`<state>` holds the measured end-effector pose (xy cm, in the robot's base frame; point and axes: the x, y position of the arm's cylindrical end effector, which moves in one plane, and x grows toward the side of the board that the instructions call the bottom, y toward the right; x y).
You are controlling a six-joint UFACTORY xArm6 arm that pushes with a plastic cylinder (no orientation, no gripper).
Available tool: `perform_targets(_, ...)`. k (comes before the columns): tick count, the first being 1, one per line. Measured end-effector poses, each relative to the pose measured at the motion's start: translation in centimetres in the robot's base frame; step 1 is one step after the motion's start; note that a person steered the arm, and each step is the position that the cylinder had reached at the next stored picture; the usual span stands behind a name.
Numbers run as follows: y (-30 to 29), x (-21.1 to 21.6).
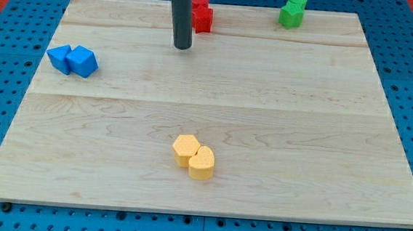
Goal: Slide the green star right a bit
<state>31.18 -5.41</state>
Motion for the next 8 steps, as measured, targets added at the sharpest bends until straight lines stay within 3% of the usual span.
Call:
perform_targets(1,0.0,0.0)
perform_targets(2,3.6,0.1)
perform_targets(3,11.0,0.3)
perform_targets(4,11.9,0.1)
perform_targets(5,7.2,-0.1)
perform_targets(6,6.8,-3.1)
perform_targets(8,10.6,-4.6)
